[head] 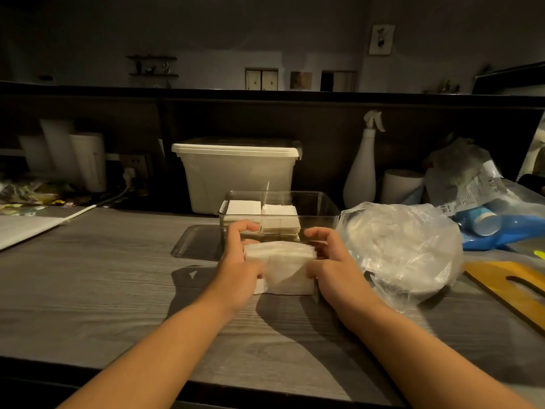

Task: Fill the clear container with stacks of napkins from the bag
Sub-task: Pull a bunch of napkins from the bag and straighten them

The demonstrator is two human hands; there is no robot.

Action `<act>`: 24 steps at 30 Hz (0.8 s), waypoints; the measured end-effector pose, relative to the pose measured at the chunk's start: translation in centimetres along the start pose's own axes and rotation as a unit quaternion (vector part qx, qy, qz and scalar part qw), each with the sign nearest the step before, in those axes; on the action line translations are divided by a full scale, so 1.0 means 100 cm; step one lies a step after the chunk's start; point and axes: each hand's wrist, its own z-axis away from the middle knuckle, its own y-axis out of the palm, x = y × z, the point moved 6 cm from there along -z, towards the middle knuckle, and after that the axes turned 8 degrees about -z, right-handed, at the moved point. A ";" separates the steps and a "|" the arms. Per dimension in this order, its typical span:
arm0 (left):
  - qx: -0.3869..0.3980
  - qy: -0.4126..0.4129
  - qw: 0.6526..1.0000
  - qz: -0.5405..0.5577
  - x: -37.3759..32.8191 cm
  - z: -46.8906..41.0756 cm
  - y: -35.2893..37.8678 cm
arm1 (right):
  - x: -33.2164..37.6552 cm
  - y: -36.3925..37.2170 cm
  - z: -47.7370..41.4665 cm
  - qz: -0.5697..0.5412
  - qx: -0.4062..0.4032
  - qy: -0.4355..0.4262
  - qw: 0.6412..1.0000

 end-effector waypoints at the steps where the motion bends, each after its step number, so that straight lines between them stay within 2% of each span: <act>1: -0.009 0.003 1.000 -0.006 0.000 0.000 -0.001 | -0.001 -0.001 0.000 0.004 -0.010 0.001 1.000; 5: -0.037 0.017 0.999 0.005 -0.003 0.000 -0.003 | 0.000 -0.004 -0.001 0.005 -0.036 -0.023 0.999; 11: 0.044 0.001 0.998 -0.033 -0.009 0.003 0.009 | -0.010 0.011 -0.004 0.040 0.024 0.037 0.998; 16: -0.003 -0.030 1.000 0.003 0.000 -0.002 -0.007 | -0.009 0.002 -0.007 0.048 -0.002 0.036 0.998; 24: -0.021 -0.037 0.999 -0.004 0.006 0.002 -0.019 | -0.012 -0.007 -0.003 0.056 -0.008 0.041 0.998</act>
